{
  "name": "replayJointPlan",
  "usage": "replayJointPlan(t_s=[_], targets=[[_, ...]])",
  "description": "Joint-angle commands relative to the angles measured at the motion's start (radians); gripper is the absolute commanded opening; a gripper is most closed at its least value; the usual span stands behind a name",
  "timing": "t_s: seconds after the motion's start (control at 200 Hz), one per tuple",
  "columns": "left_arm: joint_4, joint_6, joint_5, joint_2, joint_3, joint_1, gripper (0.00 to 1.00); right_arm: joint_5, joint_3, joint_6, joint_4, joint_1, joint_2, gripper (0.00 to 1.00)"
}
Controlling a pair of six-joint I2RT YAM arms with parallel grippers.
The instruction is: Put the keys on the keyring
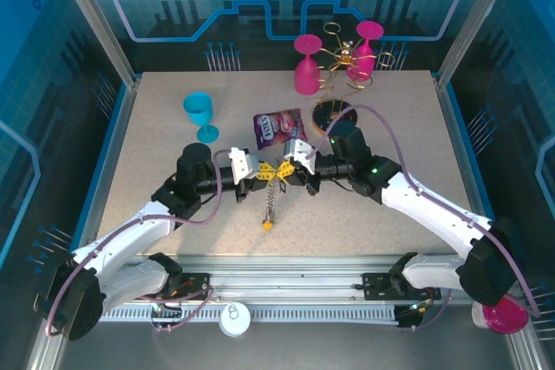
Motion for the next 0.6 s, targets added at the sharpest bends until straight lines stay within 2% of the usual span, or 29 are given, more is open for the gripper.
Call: replayJointPlan(t_s=[0.0,0.05,0.19,0.32,0.38,0.425,0.595], targets=[[-0.214,0.16,-0.039,0.009,0.057,-0.029,0.05,0.048,0.119,-0.123,-0.184,0.056,0.035,0.0],[-0.248,0.183,-0.056,0.015,0.073,-0.035,0.0,0.076,0.161,-0.15,-0.247,0.071,0.054,0.0],[-0.325,0.224,-0.091,0.028,0.103,-0.041,0.0,0.138,0.288,-0.186,-0.409,0.096,0.104,0.0],[-0.306,0.219,-0.075,0.015,0.092,-0.042,0.0,0.143,0.305,-0.153,-0.412,0.088,0.1,0.0],[-0.242,0.193,-0.063,-0.003,0.061,-0.041,0.0,0.143,0.253,-0.098,-0.329,0.065,0.072,0.25],[-0.185,0.171,-0.051,-0.019,0.036,-0.04,0.0,0.137,0.193,-0.059,-0.252,0.041,0.045,0.37],[0.036,0.053,-0.007,-0.053,-0.047,-0.027,0.0,0.078,-0.039,0.058,0.047,-0.02,-0.07,0.4]])
